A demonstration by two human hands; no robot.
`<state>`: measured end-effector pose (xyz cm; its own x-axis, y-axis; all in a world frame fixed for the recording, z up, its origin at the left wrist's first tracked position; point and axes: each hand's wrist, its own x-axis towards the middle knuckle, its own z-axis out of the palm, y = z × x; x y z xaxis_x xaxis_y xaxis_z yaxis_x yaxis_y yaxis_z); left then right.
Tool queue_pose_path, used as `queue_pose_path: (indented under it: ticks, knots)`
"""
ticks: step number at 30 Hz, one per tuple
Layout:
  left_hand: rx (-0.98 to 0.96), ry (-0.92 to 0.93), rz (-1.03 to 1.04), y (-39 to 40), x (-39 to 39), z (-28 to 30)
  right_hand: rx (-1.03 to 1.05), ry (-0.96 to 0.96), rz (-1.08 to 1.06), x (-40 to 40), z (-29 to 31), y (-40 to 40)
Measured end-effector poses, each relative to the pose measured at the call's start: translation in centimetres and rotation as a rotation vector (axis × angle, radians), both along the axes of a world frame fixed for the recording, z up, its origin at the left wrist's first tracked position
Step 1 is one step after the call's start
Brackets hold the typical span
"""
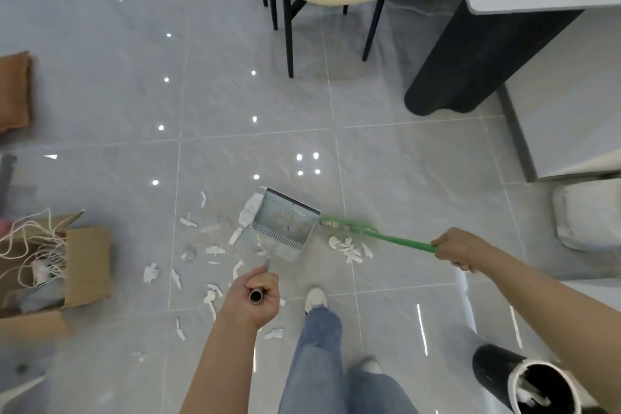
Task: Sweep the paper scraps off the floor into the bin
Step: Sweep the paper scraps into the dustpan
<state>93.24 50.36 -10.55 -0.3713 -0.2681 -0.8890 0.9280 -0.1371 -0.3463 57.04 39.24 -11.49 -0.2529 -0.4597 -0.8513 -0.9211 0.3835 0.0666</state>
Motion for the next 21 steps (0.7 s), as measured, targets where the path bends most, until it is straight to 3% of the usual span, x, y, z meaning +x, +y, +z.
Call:
queue_pose_path:
  ticks: [6,12,21]
  knots:
    - [0.006,-0.015,-0.004,4.2,-1.3,0.2,-0.058,-0.039,-0.051,-0.7,-1.8,3.9]
    - [-0.013,-0.060,-0.024,9.8,-3.1,1.6,-0.040,-0.128,-0.071,1.7,-4.9,15.6]
    - [-0.089,-0.105,0.044,21.6,-5.6,4.6,-0.019,-0.176,-0.086,-2.2,-1.6,24.7]
